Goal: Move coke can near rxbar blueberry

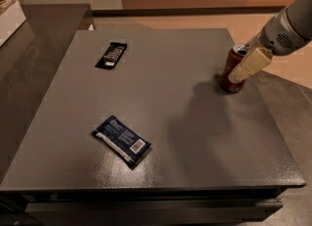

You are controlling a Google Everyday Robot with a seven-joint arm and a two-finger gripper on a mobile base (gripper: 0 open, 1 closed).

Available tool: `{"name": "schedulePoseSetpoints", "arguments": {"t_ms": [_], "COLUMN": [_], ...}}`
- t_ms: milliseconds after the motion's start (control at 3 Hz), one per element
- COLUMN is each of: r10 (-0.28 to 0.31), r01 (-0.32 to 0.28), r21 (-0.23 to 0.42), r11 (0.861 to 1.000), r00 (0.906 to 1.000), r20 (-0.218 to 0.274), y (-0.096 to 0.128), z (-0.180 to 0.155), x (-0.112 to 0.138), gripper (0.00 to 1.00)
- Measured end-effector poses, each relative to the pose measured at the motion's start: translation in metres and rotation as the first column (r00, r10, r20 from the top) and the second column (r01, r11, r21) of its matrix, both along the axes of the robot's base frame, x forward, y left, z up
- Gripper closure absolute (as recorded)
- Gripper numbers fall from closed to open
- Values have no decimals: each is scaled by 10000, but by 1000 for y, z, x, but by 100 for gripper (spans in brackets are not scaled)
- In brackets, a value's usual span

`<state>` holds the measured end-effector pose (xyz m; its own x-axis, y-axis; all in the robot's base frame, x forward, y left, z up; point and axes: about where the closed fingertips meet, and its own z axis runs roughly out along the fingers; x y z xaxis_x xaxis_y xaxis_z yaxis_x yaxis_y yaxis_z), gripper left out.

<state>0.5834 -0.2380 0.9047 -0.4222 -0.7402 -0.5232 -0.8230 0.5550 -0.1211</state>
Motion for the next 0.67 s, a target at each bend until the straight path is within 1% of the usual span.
{"name": "schedulePoseSetpoints", "arguments": {"t_ms": [667], "r10": [474], "r01": [-455], "r21": [557], "r11": [9974], "r00": [9983], "r20": [-329], "y": [16], "z": [-7], "x": [-15], "gripper": [70]}}
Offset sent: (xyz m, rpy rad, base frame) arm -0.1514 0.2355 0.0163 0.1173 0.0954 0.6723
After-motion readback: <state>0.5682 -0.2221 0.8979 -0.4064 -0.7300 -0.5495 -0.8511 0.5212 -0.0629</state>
